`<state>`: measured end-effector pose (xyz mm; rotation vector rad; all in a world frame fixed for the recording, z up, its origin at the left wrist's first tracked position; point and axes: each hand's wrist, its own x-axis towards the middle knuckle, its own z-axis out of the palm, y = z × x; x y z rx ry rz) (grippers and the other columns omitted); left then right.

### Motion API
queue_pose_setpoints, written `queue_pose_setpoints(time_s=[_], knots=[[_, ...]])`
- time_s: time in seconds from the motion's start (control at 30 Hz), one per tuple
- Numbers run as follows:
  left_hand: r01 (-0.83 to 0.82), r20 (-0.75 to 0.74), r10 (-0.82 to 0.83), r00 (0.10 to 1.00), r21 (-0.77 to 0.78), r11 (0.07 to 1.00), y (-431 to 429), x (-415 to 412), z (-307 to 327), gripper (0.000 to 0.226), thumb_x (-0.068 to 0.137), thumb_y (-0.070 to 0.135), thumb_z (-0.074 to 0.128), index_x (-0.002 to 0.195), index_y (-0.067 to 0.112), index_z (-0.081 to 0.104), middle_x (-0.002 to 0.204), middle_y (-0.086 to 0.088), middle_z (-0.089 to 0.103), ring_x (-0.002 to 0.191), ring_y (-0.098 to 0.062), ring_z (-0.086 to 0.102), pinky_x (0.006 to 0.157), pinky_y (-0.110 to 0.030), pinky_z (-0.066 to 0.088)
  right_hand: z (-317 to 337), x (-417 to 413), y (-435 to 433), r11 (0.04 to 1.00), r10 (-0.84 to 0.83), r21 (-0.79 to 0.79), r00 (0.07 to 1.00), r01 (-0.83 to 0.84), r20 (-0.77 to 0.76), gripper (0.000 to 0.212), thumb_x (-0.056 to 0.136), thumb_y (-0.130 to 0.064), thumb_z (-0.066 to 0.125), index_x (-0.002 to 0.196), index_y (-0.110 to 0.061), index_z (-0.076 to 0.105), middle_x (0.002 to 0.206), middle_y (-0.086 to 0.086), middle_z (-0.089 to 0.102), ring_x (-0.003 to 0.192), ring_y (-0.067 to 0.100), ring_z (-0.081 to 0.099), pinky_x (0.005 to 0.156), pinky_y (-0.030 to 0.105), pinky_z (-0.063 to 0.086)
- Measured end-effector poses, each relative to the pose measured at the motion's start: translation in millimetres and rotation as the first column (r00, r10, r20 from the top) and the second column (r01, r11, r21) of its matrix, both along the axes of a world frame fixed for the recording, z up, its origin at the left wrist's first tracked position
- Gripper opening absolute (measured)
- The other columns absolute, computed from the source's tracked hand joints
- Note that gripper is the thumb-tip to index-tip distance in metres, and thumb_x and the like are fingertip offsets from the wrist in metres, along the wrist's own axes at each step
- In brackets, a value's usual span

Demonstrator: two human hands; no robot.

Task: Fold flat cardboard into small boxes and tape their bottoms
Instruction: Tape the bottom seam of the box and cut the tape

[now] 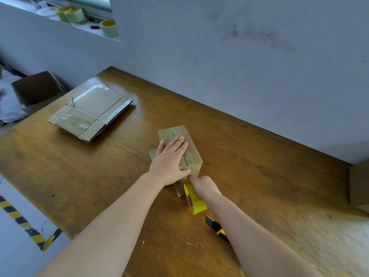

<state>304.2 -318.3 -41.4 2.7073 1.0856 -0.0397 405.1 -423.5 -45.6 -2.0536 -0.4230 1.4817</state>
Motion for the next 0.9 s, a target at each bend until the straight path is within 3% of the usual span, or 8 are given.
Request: queue_pose_setpoints(time_s=[0.13, 0.23, 0.33, 0.43, 0.5, 0.6, 0.7, 0.9], knots=[[-0.022, 0.009, 0.021, 1.000, 0.045, 0.999, -3, 7, -2, 0.094, 0.081, 0.051, 0.066, 0.152, 0.021, 0.013, 0.161, 0.003, 0.007, 0.148, -0.014, 0.001, 0.120, -0.046, -0.001, -3, 2, -8, 0.998, 0.060, 0.038, 0.997, -0.058, -0.046, 0.051, 0.102, -0.049, 0.033, 0.130, -0.009, 0.046, 0.081, 0.012, 0.072, 0.060, 0.018, 0.069, 0.062, 0.025, 0.056], [-0.005, -0.005, 0.005, 1.000, 0.039, 0.999, -3, 11, 0, 0.092, 0.084, 0.043, 0.066, 0.153, 0.019, 0.009, 0.162, 0.003, 0.002, 0.148, -0.015, -0.005, 0.120, -0.049, -0.003, -7, 3, -19, 0.991, 0.039, 0.131, 0.994, -0.025, -0.104, 0.042, 0.097, -0.045, 0.045, 0.131, -0.019, 0.048, 0.107, 0.011, 0.070, 0.090, 0.022, 0.069, 0.092, 0.037, 0.054], [0.033, 0.042, -0.036, 0.998, 0.074, 0.997, -7, 4, 0, 0.085, 0.087, 0.041, 0.064, 0.153, 0.021, 0.014, 0.162, 0.001, -0.003, 0.148, -0.017, -0.009, 0.119, -0.049, -0.004, -8, 3, -25, 0.985, 0.048, 0.166, 0.998, -0.042, -0.032, 0.043, 0.093, -0.041, 0.055, 0.132, -0.023, 0.051, 0.120, 0.001, 0.062, 0.107, 0.021, 0.061, 0.102, 0.042, 0.047], [-0.058, 0.284, 0.024, 0.958, 0.110, 0.992, -20, -11, -8, 0.080, 0.080, 0.041, 0.071, 0.148, 0.022, 0.032, 0.160, -0.007, 0.011, 0.148, -0.025, 0.005, 0.119, -0.049, 0.008, -1, -1, -29, 0.979, 0.050, 0.200, 0.999, -0.046, -0.014, 0.037, 0.093, -0.038, 0.058, 0.127, -0.023, 0.055, 0.117, 0.001, 0.064, 0.107, 0.021, 0.061, 0.101, 0.044, 0.047], [-0.260, 0.511, 0.252, 0.822, -0.056, 0.964, -35, -20, -15, 0.071, 0.077, 0.042, 0.074, 0.137, 0.020, 0.041, 0.149, -0.011, 0.027, 0.139, -0.027, 0.023, 0.111, -0.043, 0.026, -2, -4, -31, 0.978, 0.049, 0.204, 0.999, -0.052, 0.019, 0.047, 0.089, -0.044, 0.059, 0.130, -0.021, 0.055, 0.121, 0.002, 0.064, 0.111, 0.023, 0.061, 0.103, 0.047, 0.046], [-0.485, 0.594, 0.587, 0.550, -0.345, 0.804, -63, -28, -20, 0.030, 0.091, 0.035, 0.058, 0.110, 0.017, 0.046, 0.118, -0.005, 0.046, 0.112, -0.021, 0.047, 0.086, -0.031, 0.046, -4, -6, -33, 0.979, 0.051, 0.197, 0.998, -0.057, 0.037, 0.058, 0.089, -0.049, 0.058, 0.139, -0.020, 0.049, 0.131, 0.001, 0.059, 0.119, 0.022, 0.056, 0.106, 0.046, 0.043], [-0.448, 0.444, 0.737, 0.510, -0.595, 0.668, -83, -22, -20, 0.014, 0.097, 0.034, 0.049, 0.090, 0.024, 0.056, 0.092, 0.003, 0.060, 0.090, -0.017, 0.058, 0.068, -0.024, 0.042, 1, -6, -33, 0.979, 0.049, 0.196, 0.998, -0.058, 0.051, 0.044, 0.096, -0.040, 0.054, 0.134, -0.017, 0.052, 0.128, 0.001, 0.060, 0.116, 0.021, 0.057, 0.105, 0.043, 0.044], [-0.270, 0.188, 0.890, 0.415, -0.909, 0.318, -80, -4, -17, 0.027, 0.092, 0.027, 0.062, 0.117, 0.018, 0.065, 0.109, 0.003, 0.062, 0.099, -0.016, 0.057, 0.076, -0.027, 0.048, 5, 0, -36, 0.970, 0.122, 0.193, 0.983, -0.148, 0.138, 0.025, 0.101, -0.030, 0.047, 0.114, -0.019, 0.065, 0.111, 0.002, 0.068, 0.106, 0.022, 0.062, 0.098, 0.042, 0.048]])
